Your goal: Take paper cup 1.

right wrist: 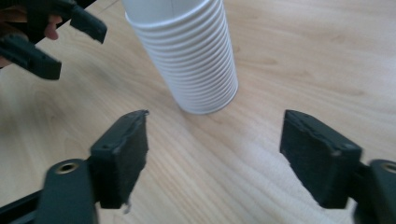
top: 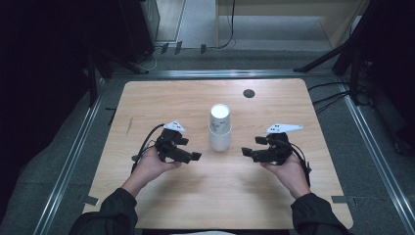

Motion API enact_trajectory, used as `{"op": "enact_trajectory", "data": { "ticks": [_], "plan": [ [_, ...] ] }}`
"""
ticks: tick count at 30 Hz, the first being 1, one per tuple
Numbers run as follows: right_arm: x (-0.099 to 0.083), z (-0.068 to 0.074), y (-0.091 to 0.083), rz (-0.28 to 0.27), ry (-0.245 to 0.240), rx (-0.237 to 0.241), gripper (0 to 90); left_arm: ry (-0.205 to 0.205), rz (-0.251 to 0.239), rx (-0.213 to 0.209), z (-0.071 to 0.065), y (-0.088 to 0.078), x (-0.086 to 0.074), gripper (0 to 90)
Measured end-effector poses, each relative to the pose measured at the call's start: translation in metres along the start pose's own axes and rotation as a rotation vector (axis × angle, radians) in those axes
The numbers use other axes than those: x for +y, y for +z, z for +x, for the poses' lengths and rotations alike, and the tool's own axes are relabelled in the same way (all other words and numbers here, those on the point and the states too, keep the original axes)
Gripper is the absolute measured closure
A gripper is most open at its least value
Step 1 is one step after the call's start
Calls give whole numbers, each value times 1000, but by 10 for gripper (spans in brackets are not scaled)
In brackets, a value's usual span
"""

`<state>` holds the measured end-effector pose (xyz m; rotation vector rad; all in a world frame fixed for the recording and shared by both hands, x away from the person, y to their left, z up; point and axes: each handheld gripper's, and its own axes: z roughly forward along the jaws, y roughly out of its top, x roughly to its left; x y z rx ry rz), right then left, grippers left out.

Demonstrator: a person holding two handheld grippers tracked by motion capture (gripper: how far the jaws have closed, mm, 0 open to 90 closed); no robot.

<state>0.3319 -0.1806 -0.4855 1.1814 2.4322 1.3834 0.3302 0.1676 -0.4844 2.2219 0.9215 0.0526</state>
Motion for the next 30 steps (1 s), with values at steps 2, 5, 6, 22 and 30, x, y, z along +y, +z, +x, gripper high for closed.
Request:
{"op": "enact_trajectory", "data": {
  "ticks": [2,5,6,22,30],
  "plan": [
    [1,2,1,11,-7,21,236,13,19,7,1,0,-1,145],
    [3,5,2,31,-15,24,249,9,13,4,1,0,-2,145],
    [3,5,2,31,-15,24,249,9,13,4,1,0,-2,145],
    [6,12,-1,98,-179,-7,339,31,12,-6,-1,-1,-2,151],
    [10,15,-5,120,-205,-3,329,43,-15,2,-2,-11,-3,151]
  ]
}}
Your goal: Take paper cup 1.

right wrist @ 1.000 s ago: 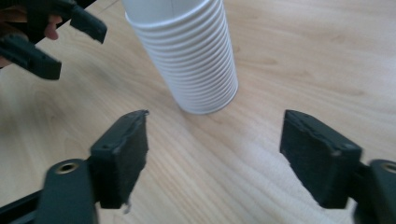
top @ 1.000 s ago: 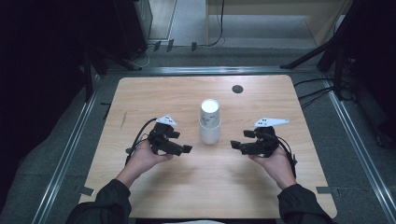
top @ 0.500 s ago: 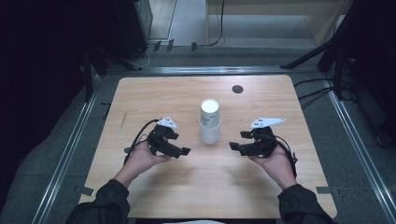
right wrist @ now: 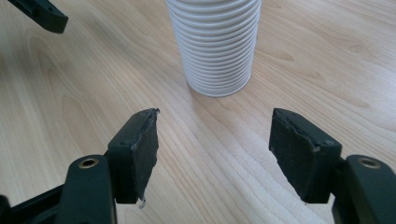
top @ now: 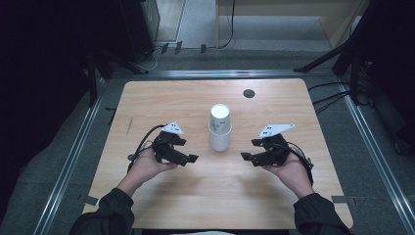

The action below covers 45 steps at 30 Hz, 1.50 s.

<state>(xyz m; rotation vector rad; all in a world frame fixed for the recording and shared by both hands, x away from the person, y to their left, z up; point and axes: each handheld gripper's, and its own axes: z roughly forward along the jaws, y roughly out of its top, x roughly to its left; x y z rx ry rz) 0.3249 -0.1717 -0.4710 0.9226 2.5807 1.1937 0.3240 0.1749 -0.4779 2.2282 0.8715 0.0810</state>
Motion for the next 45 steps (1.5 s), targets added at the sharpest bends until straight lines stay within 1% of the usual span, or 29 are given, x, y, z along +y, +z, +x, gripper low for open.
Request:
{"op": "enact_trajectory", "data": {
  "ticks": [2,5,6,7,9,10,11,12,13,16,18,19,20,22,23,26,27,28,30,31,32,33,35,36,39,40,41,42,45],
  "plan": [
    [4,2,-5,-5,-16,9,324,10,-2,7,0,-4,-1,151],
    [8,4,-10,-6,-28,38,323,11,-6,21,1,-7,-3,151],
    [8,4,-10,-6,-28,38,323,11,-6,21,1,-7,-3,151],
    [12,4,-10,6,-41,47,322,6,-9,28,2,-9,-4,151],
    [16,6,-11,15,-62,49,322,5,-13,31,2,-11,-4,151],
    [16,6,-11,15,-62,49,322,5,-13,31,2,-11,-4,151],
    [21,7,-11,15,-69,56,322,11,-12,32,1,-12,-4,151],
    [21,7,-11,15,-69,56,322,11,-12,32,1,-12,-4,151],
    [26,7,-11,19,-81,61,323,15,-14,36,1,-12,-5,151],
    [33,4,-9,32,-118,55,322,18,-12,35,0,-11,-5,151],
    [35,3,-9,33,-122,53,322,21,-12,36,0,-11,-5,151],
    [40,0,-10,34,-125,52,319,22,-13,37,0,-11,-5,151],
    [40,0,-10,34,-125,52,319,22,-13,37,0,-11,-5,151],
    [46,-3,-11,27,-135,47,317,10,-12,29,0,-11,-6,151],
    [51,-6,-13,25,-135,49,315,2,-12,11,0,-12,-7,151],
    [59,-10,-13,27,-140,50,312,3,-14,20,-1,-14,-9,151],
    [59,-10,-13,27,-140,50,312,3,-14,20,-1,-14,-9,151],
    [61,-11,-13,33,-141,52,307,1,-14,24,-1,-14,-10,151],
    [68,-16,-8,42,-152,74,308,-4,-12,30,-2,-15,-13,151],
    [68,-16,-8,42,-152,74,308,-4,-12,30,-2,-15,-13,151],
    [70,-18,-5,48,-146,84,308,-6,-10,30,-2,-15,-14,151],
    [75,-20,0,64,-139,88,304,-6,-7,34,-4,-14,-15,151],
    [77,-20,2,75,-141,91,302,-6,-7,34,-4,-14,-15,151],
    [83,-21,6,88,-156,93,294,-3,-2,33,-5,-14,-16,151],
    [90,-22,12,114,-162,99,281,-5,9,39,-6,-15,-20,151],
    [90,-22,12,114,-162,99,281,-5,9,39,-6,-15,-20,151],
    [93,-22,13,126,-164,99,275,-5,7,40,-6,-15,-21,151],
    [101,-22,16,148,-182,99,271,-13,7,40,-6,-16,-22,151],
    [112,-22,20,175,-204,101,252,-19,-4,38,-6,-17,-22,151]
  ]
}}
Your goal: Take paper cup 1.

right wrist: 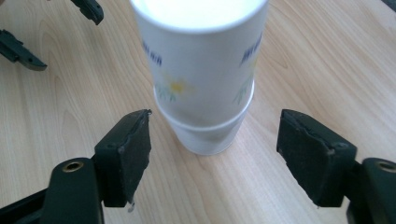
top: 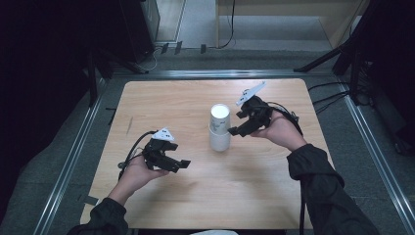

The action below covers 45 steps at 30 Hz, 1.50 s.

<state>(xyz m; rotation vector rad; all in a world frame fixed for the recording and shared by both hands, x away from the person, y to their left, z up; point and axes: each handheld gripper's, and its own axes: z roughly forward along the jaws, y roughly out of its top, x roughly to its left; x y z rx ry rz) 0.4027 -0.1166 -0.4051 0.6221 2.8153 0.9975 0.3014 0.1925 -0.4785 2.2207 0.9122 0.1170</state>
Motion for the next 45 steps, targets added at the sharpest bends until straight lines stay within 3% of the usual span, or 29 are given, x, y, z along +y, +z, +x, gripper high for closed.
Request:
{"op": "enact_trajectory", "data": {
  "ticks": [4,18,20,24,38,45],
  "plan": [
    [18,-1,2,38,-31,-15,206,3,10,0,0,1,-1,151],
    [68,6,13,132,-92,14,229,5,11,-16,1,1,-1,151],
    [69,6,14,142,-91,11,231,5,11,-15,1,0,-1,151],
    [72,6,17,164,-77,22,324,7,6,-14,1,-1,-1,151],
    [75,9,8,169,-86,12,341,10,7,-21,2,1,1,151],
    [81,11,-5,161,-84,15,343,7,5,-24,2,1,1,151]
  ]
}}
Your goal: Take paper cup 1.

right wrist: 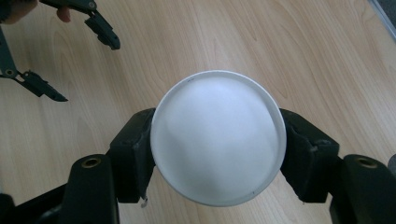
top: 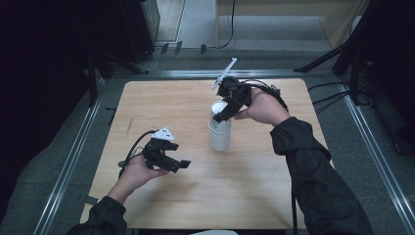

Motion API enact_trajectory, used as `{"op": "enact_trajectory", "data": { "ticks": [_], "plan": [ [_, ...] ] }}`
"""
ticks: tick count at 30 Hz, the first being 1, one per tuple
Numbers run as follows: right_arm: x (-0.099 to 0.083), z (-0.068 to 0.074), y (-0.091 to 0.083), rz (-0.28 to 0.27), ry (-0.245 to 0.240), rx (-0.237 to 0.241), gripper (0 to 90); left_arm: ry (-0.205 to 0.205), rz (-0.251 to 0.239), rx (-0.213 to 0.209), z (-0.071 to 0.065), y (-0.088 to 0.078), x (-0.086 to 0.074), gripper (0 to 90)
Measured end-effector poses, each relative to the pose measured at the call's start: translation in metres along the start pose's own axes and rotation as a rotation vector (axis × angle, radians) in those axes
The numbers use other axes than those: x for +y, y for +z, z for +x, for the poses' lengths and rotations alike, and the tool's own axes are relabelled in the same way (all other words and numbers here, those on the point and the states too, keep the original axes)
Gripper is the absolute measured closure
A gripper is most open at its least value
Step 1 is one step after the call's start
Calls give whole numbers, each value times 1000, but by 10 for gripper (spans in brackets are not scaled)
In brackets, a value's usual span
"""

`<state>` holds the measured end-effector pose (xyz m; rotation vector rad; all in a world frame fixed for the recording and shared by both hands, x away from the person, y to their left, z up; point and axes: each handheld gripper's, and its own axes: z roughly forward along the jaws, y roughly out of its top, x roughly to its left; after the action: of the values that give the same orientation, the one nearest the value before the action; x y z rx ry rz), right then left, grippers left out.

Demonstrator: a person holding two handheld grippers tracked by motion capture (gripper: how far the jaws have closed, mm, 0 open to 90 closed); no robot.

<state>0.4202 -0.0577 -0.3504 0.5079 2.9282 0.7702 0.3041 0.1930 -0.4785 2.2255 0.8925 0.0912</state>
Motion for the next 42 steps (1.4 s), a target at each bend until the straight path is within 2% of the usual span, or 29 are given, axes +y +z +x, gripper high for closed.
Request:
{"op": "enact_trajectory", "data": {
  "ticks": [5,6,12,16,18,20,21,22,24,27,31,35,36,37,42],
  "plan": [
    [6,1,-10,1,-16,1,345,-2,3,-3,2,-1,-1,151],
    [10,1,-14,13,1,3,346,-5,1,-2,2,-1,-1,151],
    [21,5,-31,-9,1,-5,347,-16,-34,-30,5,-4,2,149],
    [27,10,-48,-39,-26,-22,348,5,-17,-43,3,0,6,134],
    [28,13,-58,-51,0,-22,349,8,-19,-48,2,1,7,131],
    [29,14,-63,-54,7,-26,349,14,-19,-51,3,1,9,131],
    [29,17,-73,-68,4,-29,350,13,-23,-56,2,2,10,127],
    [29,17,-73,-68,4,-29,350,13,-23,-56,2,2,10,124],
    [26,24,-89,-96,6,-33,351,17,-21,-51,3,3,13,109],
    [18,35,-103,-108,0,-22,351,18,-25,-63,3,4,15,103],
    [-4,45,-107,-108,0,-10,351,27,-30,-82,1,5,18,104],
    [-29,51,-102,-104,18,1,352,51,-31,-94,-4,6,20,117],
    [-29,51,-102,-104,18,1,352,51,-31,-94,-4,6,20,120],
    [-40,54,-97,-105,16,14,352,65,-36,-102,-6,7,21,123],
    [-63,59,-80,-114,28,35,354,77,-44,-120,-11,8,23,123]
  ]
}}
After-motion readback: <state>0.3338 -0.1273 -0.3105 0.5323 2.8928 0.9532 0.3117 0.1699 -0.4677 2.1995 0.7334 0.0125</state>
